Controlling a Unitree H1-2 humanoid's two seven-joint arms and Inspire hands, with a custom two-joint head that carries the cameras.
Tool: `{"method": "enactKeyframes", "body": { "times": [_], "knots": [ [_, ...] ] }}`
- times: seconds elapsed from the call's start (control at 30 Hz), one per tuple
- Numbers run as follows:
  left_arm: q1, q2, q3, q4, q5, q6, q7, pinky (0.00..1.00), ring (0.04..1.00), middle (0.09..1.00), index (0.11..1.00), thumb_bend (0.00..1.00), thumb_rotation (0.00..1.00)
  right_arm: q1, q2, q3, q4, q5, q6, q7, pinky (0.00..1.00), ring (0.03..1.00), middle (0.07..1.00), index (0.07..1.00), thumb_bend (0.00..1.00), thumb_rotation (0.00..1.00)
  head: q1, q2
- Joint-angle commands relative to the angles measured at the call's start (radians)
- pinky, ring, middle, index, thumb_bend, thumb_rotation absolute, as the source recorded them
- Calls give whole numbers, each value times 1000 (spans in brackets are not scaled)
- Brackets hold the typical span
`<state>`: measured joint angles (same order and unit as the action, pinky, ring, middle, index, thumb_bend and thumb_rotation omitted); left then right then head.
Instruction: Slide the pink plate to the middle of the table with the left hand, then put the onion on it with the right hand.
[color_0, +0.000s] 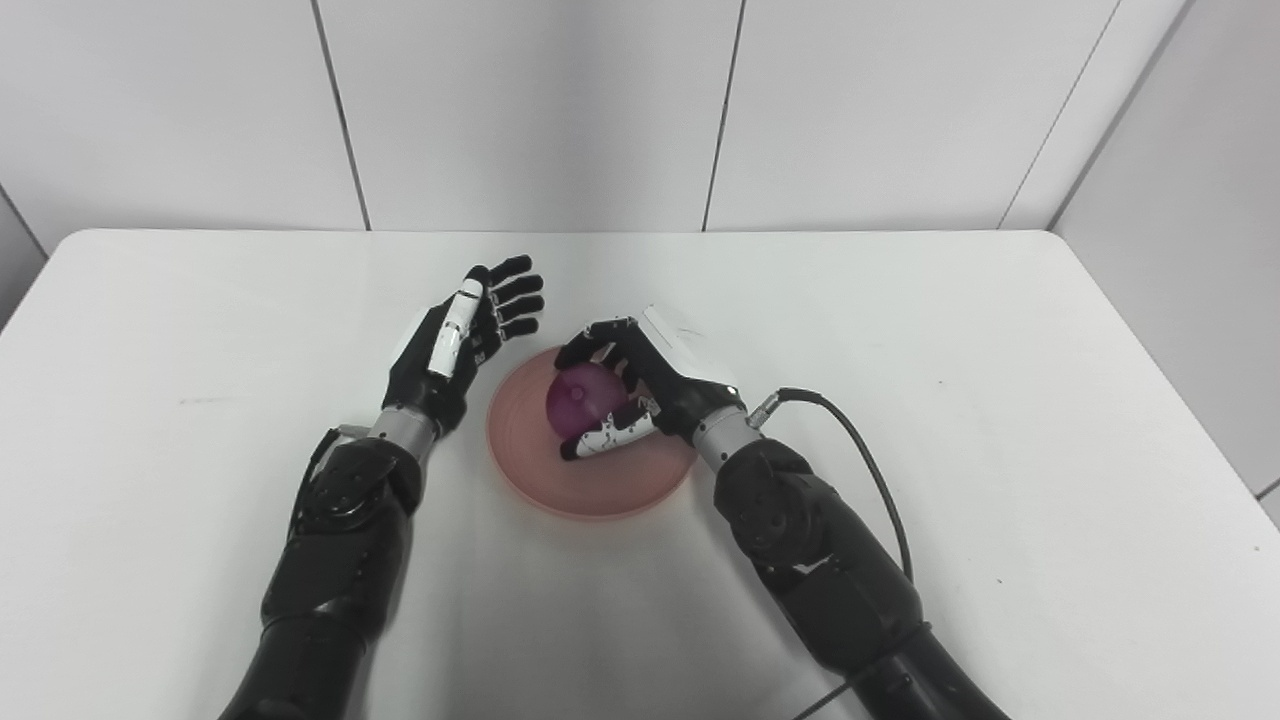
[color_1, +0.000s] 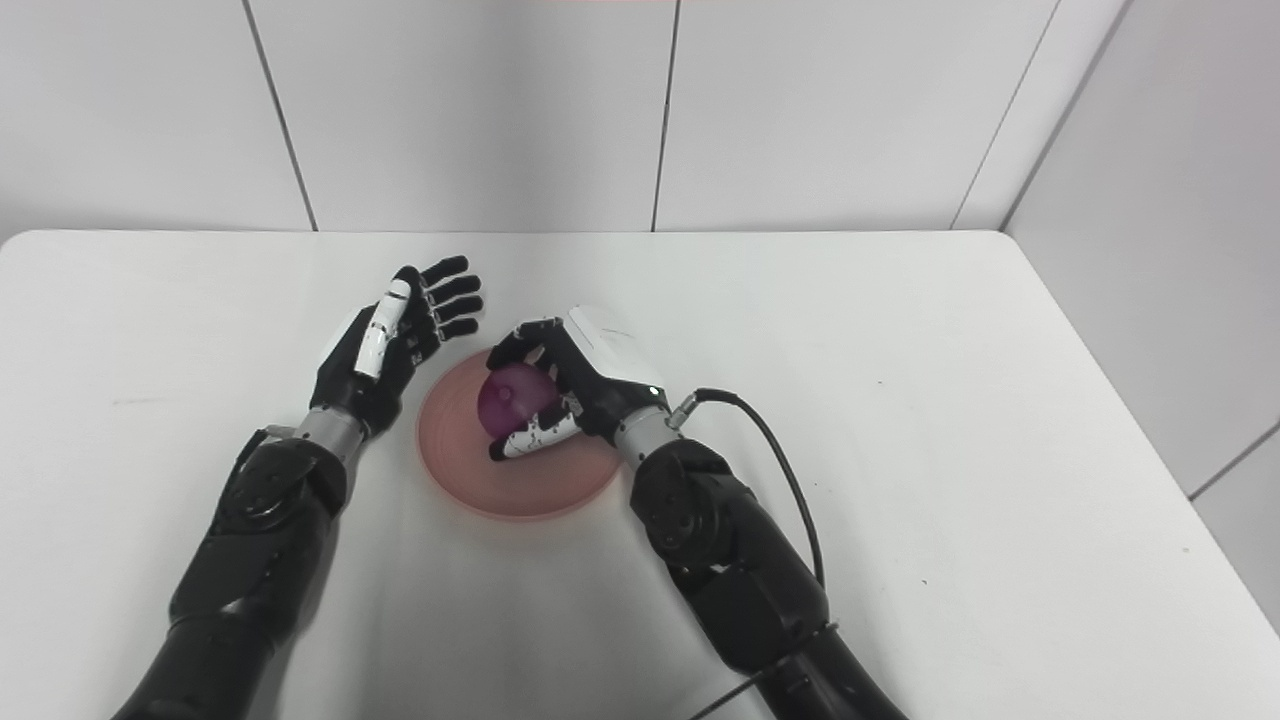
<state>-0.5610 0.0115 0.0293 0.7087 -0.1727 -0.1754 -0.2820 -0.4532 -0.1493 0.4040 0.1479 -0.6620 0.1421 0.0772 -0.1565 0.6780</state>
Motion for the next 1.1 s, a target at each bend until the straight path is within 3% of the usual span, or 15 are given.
{"method": "enactKeyframes", "body": {
  "times": [0.0, 0.03, 0.1, 0.33, 0.53, 0.73, 0.77, 0.87, 1.07],
  "knots": [
    [15, -9, 1, 12, -4, 20, 7, 792, 810, 812, 783, 422, 1000, -16, 0, 2, -36, -16, 15, 15, 162, 235, 326, 665, 957, 165, 1, -1],
    [15, -9, 1, 10, -5, 22, 6, 795, 811, 813, 784, 422, 1000, -16, 0, 2, -41, -17, 21, 23, 126, 188, 282, 682, 979, 177, 1, -1],
    [15, -8, 0, 12, -5, 20, 4, 797, 812, 813, 786, 422, 1000, -15, -2, 6, -48, -26, 28, 36, 117, 181, 284, 704, 997, 213, 3, -1],
    [17, -7, -3, 2, -1, 26, 7, 809, 816, 815, 790, 428, 1000, -14, -8, 7, -75, -44, 40, 82, 224, 315, 437, 764, 1000, 293, 2, -1],
    [16, -6, -3, 3, -2, 27, 3, 814, 818, 818, 791, 434, 1000, -12, -11, -2, -92, -32, 43, 105, 239, 323, 453, 789, 1000, 311, 2, -2],
    [15, -6, -3, 5, -2, 28, 5, 813, 818, 814, 788, 432, 1000, -12, -18, -5, -93, -26, 31, 113, 316, 425, 551, 818, 1000, 338, 2, -4],
    [16, -6, -3, 4, -1, 30, 5, 816, 819, 814, 788, 433, 1000, -13, -21, -4, -93, -26, 28, 114, 475, 589, 683, 826, 1000, 343, 2, -4],
    [17, -8, -5, 1, 1, 33, 9, 819, 820, 816, 790, 433, 1000, -14, -33, -2, -100, -27, 28, 126, 685, 784, 841, 852, 1000, 368, 2, -4],
    [19, -10, -5, -8, 0, 42, 9, 823, 825, 819, 793, 426, 1000, -13, -43, -7, -113, -17, 31, 144, 781, 864, 900, 907, 1000, 432, 2, -4]
  ]
}}
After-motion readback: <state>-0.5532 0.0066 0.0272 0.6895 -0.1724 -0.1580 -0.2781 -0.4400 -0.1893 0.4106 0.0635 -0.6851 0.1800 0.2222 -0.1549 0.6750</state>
